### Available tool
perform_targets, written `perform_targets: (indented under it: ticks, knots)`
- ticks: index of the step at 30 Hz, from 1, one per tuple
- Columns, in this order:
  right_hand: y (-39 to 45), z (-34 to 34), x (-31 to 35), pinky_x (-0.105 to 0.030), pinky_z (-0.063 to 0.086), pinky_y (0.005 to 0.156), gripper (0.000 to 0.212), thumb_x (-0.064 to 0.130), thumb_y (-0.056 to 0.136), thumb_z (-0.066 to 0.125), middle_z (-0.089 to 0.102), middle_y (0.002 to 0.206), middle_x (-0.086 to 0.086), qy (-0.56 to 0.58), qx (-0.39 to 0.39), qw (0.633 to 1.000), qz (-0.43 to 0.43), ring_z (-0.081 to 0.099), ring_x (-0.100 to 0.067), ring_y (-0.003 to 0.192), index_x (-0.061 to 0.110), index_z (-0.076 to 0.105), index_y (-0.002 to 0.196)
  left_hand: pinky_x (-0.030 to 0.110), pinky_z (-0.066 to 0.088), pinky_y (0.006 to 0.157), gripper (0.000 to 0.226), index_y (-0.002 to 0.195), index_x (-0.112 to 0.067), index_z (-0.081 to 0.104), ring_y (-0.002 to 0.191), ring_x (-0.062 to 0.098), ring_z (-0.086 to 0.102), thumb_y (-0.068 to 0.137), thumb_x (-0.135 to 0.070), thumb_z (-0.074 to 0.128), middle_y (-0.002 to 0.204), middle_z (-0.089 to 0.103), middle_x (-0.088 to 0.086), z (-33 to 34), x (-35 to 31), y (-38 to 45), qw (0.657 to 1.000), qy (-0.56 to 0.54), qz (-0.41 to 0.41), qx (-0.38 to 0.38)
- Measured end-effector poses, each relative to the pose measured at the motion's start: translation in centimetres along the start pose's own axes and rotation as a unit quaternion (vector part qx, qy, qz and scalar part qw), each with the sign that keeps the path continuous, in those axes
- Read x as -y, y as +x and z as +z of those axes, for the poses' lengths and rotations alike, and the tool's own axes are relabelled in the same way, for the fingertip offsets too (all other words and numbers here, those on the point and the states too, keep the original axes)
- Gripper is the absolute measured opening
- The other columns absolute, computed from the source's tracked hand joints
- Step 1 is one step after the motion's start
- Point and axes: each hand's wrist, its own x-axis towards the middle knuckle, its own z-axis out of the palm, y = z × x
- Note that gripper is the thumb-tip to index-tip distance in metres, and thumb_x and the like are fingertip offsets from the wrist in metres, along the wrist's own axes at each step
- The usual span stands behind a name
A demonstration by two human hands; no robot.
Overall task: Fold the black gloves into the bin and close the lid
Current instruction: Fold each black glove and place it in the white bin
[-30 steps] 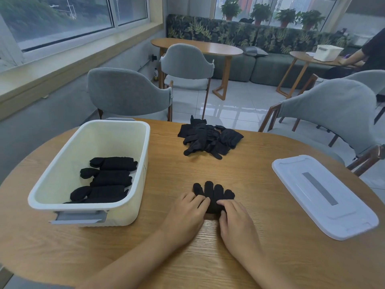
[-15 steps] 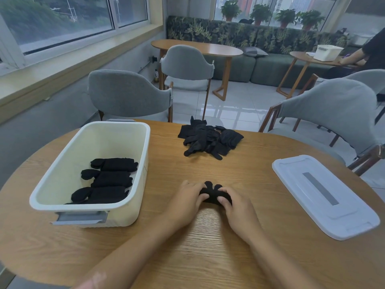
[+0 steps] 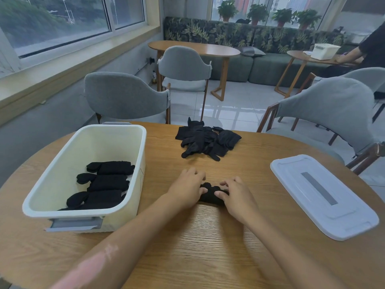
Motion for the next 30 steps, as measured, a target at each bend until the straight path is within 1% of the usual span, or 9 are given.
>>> perform_targets:
  ticks: [4,7,10,13,16,18,22,26,30]
  knots:
    - [1.3,-1.2,0.4,-0.030,0.047,0.095,0.048,0.039,0.091,0.069,0.058,0.129,0.003,-0.022,0.075,0.997,0.013,0.055,-0.016,0.117,0.022,0.058,0.134,0.042,0.042,0.108,0.049,0.145,-0.019,0.047,0.129,0.027,0.046,0.099,-0.028,0.061,0.140,0.050,0.007,-0.4,-0.2,0.9,0.999,0.009,0.011,0.052]
    - [2.4,-1.8,1.6,-0.029,0.049,0.092,0.041,0.031,0.093,0.069,0.067,0.124,0.000,-0.028,0.141,0.989,0.030,0.062,-0.018,0.111,0.021,0.062,0.131,0.041,0.046,0.101,0.039,0.135,-0.017,0.053,0.119,0.027,0.053,0.098,-0.026,0.062,0.133,0.054,0.009,-0.6,-0.5,1.7,0.996,0.020,-0.002,0.086]
    - [3.3,-1.7,2.5,-0.029,0.050,0.088,0.034,0.026,0.094,0.067,0.069,0.118,-0.002,-0.077,0.172,0.982,0.026,0.062,-0.020,0.107,0.019,0.065,0.127,0.039,0.048,0.094,0.026,0.123,-0.016,0.057,0.110,0.026,0.056,0.099,-0.023,0.062,0.125,0.057,0.008,-0.8,-0.9,2.0,0.994,0.021,-0.009,0.111]
    - [3.7,-1.6,2.9,-0.030,0.052,0.082,0.024,0.023,0.092,0.066,0.071,0.108,-0.004,-0.106,0.189,0.976,0.030,0.064,-0.022,0.098,0.018,0.071,0.115,0.038,0.049,0.091,0.023,0.121,-0.015,0.059,0.108,0.026,0.058,0.099,-0.022,0.062,0.121,0.062,0.008,-1.0,-1.1,2.0,0.992,0.015,-0.023,0.120]
    - [3.7,-1.3,3.1,-0.036,0.056,0.088,0.024,0.017,0.091,0.064,0.070,0.107,-0.005,-0.108,0.197,0.974,0.038,0.065,-0.024,0.099,0.014,0.071,0.113,0.038,0.049,0.089,0.022,0.120,-0.013,0.061,0.107,0.028,0.059,0.099,-0.020,0.061,0.117,0.064,0.009,-1.0,-1.2,1.7,0.992,-0.001,-0.033,0.123]
    - [3.3,-1.0,3.4,-0.038,0.056,0.089,0.024,0.011,0.090,0.060,0.070,0.107,-0.008,-0.121,0.199,0.972,0.036,0.065,-0.026,0.098,0.012,0.070,0.112,0.038,0.050,0.088,0.020,0.118,-0.013,0.063,0.105,0.028,0.060,0.098,-0.018,0.062,0.115,0.066,0.009,-0.9,-1.2,1.3,0.993,-0.006,-0.027,0.117]
    - [2.1,-0.7,3.8,-0.034,0.054,0.078,0.022,0.008,0.091,0.056,0.068,0.101,-0.007,-0.122,0.199,0.972,0.023,0.064,-0.026,0.093,0.013,0.069,0.108,0.040,0.052,0.088,0.015,0.111,-0.013,0.066,0.101,0.028,0.061,0.096,-0.016,0.065,0.110,0.067,0.009,-1.1,-1.3,0.1,0.995,-0.016,-0.019,0.097]
    - [1.3,-1.4,3.8,-0.030,0.048,0.075,0.018,0.015,0.094,0.059,0.068,0.102,-0.006,-0.095,0.210,0.973,0.013,0.062,-0.024,0.095,0.013,0.069,0.108,0.040,0.052,0.086,0.014,0.110,-0.014,0.066,0.101,0.027,0.061,0.095,-0.016,0.066,0.109,0.067,0.010,-1.6,-1.3,-0.9,0.995,-0.019,-0.017,0.094]
    - [0.6,-2.8,5.6,-0.030,0.045,0.079,0.023,0.017,0.098,0.058,0.066,0.113,-0.006,-0.083,0.220,0.972,-0.014,0.059,-0.022,0.101,0.014,0.064,0.120,0.037,0.051,0.084,0.013,0.110,-0.015,0.065,0.100,0.026,0.061,0.096,-0.017,0.065,0.109,0.067,0.008,-3.5,-1.1,-2.0,0.996,-0.017,-0.012,0.089]
